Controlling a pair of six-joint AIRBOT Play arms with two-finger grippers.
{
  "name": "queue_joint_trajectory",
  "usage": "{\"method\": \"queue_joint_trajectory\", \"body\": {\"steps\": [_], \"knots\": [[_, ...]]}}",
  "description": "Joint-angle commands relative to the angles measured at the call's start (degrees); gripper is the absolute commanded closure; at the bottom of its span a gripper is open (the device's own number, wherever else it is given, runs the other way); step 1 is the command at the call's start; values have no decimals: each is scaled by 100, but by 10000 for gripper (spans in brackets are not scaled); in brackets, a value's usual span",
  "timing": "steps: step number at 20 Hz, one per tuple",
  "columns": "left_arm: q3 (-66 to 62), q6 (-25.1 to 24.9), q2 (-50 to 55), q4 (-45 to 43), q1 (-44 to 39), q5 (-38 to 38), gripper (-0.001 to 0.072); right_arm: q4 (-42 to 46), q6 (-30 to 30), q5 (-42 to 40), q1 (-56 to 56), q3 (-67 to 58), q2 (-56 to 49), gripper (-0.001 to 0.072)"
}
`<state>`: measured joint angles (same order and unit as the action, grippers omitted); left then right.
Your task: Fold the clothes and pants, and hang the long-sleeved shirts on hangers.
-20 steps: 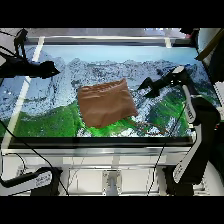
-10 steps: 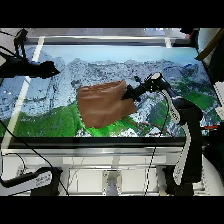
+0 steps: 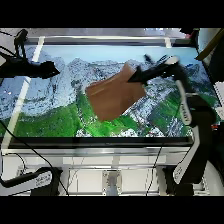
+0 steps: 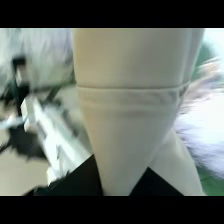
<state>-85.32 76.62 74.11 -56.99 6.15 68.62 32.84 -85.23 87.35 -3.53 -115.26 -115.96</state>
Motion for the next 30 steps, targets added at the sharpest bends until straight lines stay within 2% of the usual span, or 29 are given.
{"method": "queue_joint_trajectory", "body": {"steps": [1,6,10,16,19,23,24,25,26,30], "knots": [[2,0,-2,-2,2,4,696,501,-190,378,-1137,-133,789,672],[2,0,-2,-4,2,4,696,1718,-278,841,-3292,-87,2048,672],[2,2,-2,-2,2,4,696,2245,44,1423,-5368,190,2870,672],[2,7,-2,0,2,4,696,2527,138,1298,-8616,2050,3947,672],[2,74,-2,2,2,7,696,2949,-129,1045,-9591,3082,4157,671],[2,173,-2,4,2,9,696,3005,-146,1150,-9788,3442,4192,665],[2,203,-2,9,2,9,696,2992,-109,1215,-9788,3421,4234,566],[2,203,-2,9,2,9,697,2990,-129,1266,-9792,3353,4284,320],[2,203,-2,7,2,9,696,2992,-179,1390,-9792,3228,4319,153],[2,203,-2,7,2,4,696,2944,-717,1460,-9785,2107,4347,153]]}}
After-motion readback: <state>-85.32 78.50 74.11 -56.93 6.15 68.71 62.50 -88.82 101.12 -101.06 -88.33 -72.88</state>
